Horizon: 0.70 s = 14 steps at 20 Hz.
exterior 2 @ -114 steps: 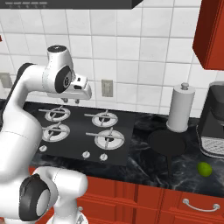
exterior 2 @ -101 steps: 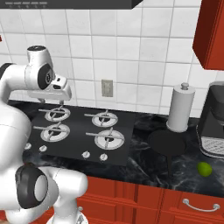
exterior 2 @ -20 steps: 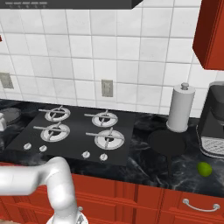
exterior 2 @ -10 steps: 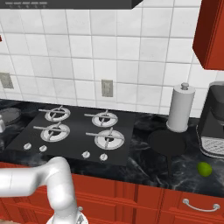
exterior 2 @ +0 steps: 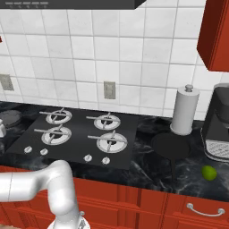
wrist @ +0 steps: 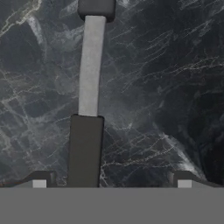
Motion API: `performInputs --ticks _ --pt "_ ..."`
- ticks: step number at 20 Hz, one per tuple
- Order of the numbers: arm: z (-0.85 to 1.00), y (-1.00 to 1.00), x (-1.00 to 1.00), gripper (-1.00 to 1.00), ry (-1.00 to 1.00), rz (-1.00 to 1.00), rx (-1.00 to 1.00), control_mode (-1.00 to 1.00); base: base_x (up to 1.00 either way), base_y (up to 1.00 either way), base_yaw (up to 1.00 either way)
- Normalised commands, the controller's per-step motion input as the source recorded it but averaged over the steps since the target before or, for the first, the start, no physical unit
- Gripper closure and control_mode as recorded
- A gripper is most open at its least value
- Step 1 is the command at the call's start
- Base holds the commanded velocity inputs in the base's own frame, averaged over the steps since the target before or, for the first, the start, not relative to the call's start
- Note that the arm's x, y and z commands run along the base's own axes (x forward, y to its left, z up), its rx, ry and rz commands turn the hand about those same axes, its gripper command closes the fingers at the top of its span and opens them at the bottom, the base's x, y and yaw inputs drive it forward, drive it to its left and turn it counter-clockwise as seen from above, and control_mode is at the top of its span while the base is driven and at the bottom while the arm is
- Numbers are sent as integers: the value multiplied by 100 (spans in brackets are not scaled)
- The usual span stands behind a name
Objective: Place both pans onto different burners. Then place the lime and the fish on different pans.
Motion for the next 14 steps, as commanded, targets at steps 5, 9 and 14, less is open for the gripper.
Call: performInputs --ticks 5,9,14 --pt "-17 12 11 -100 0 0 0 -100 0 0 0" --pt "-3 20 6 -100 0 0 0 -100 0 0 0" --pt "-4 17 5 -100 0 0 0 -100 0 0 0"
